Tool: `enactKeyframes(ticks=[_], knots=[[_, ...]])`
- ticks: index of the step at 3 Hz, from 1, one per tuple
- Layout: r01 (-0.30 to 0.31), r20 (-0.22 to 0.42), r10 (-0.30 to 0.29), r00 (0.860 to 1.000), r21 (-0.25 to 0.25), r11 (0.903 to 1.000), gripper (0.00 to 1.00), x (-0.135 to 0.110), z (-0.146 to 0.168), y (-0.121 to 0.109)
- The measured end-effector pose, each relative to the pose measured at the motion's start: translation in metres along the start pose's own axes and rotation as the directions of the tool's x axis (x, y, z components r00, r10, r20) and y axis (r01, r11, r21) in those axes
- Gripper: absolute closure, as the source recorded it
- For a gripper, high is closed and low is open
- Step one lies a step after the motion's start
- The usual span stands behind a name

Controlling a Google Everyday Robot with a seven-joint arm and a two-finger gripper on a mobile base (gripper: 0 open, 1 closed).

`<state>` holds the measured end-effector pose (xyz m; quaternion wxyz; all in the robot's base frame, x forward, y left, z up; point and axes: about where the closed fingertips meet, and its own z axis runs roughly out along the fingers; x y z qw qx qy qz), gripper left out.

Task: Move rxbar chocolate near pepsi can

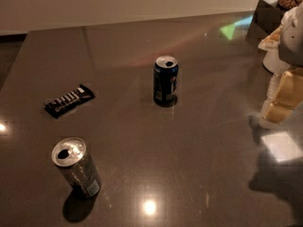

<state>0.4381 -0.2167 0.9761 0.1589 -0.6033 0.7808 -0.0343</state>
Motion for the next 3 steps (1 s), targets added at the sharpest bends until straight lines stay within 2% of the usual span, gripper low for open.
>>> enactKeyframes(ticks=[2,3], knots=[[0.015,0.012,-0.015,1.000,0.020,0.9997,0.00,-0.008,-0.002,-0.008],[0.065,0.091,-0.070,0.993,0.054,0.9964,0.00,-0.046,-0.002,-0.037]])
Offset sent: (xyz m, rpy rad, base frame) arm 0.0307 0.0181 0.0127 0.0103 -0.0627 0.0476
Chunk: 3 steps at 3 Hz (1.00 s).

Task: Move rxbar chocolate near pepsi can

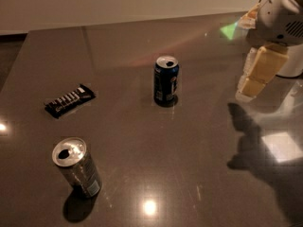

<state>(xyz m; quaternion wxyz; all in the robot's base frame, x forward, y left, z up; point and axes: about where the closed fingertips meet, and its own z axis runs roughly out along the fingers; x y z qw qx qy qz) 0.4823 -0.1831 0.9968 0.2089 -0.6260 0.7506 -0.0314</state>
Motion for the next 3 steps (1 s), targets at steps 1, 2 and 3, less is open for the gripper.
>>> enactKeyframes(ticks=[1,2,3], knots=[[0.089,0.095,-0.088,0.992,-0.007,0.9960,0.00,-0.054,0.010,-0.034],[0.150,0.146,-0.144,0.979,-0.027,0.9883,0.00,-0.091,0.020,-0.050],[0.214,0.170,-0.203,0.964,-0.051,0.9754,0.00,-0.127,0.040,-0.061]])
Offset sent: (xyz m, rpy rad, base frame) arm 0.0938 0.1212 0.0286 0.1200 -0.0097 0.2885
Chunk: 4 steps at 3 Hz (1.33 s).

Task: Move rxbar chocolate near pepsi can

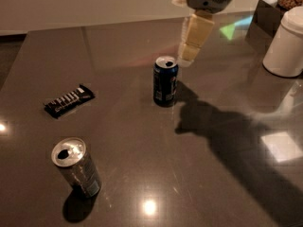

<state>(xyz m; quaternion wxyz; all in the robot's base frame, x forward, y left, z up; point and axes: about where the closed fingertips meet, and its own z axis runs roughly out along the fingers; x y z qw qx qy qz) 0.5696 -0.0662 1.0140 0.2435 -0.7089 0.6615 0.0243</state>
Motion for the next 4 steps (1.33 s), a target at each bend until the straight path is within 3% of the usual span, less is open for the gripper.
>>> enactKeyframes(ticks=[1,2,4], knots=[[0.066,0.001,-0.066,0.998,-0.041,0.9969,0.00,-0.029,0.032,-0.012],[0.136,-0.001,-0.137,0.991,-0.089,0.9866,0.00,-0.059,0.068,-0.014],[0.241,-0.005,-0.245,0.969,-0.177,0.9543,0.00,-0.101,0.127,-0.002]])
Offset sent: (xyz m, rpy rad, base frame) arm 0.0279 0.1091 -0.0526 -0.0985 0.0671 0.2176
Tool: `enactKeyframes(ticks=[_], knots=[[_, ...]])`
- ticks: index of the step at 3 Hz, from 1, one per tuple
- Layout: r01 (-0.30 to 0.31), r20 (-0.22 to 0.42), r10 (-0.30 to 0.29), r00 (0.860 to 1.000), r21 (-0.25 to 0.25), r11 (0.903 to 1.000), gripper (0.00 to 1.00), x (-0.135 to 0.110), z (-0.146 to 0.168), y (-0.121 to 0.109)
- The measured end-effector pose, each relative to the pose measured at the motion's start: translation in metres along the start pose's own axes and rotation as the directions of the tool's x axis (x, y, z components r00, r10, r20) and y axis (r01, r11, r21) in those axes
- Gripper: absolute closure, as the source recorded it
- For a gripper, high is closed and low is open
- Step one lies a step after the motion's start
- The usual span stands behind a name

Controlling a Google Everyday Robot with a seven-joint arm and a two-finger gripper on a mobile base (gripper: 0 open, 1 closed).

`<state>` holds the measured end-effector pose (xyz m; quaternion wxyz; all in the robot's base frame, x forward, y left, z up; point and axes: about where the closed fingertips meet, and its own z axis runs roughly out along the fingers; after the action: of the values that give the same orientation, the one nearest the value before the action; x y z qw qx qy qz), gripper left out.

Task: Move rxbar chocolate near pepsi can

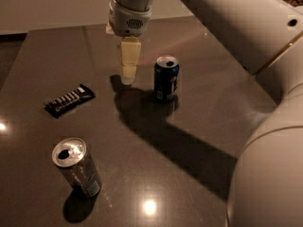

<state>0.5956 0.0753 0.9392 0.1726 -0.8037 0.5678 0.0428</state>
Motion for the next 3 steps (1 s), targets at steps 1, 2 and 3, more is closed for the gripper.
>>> enactKeyframes(ticks=[1,2,3], knots=[[0.055,-0.006,-0.055,0.998,-0.050,0.9973,0.00,-0.023,0.029,-0.002],[0.089,-0.011,-0.090,0.996,-0.099,0.9911,0.00,-0.042,0.055,-0.005],[0.119,-0.016,-0.122,0.992,-0.142,0.9826,0.00,-0.059,0.079,-0.010]])
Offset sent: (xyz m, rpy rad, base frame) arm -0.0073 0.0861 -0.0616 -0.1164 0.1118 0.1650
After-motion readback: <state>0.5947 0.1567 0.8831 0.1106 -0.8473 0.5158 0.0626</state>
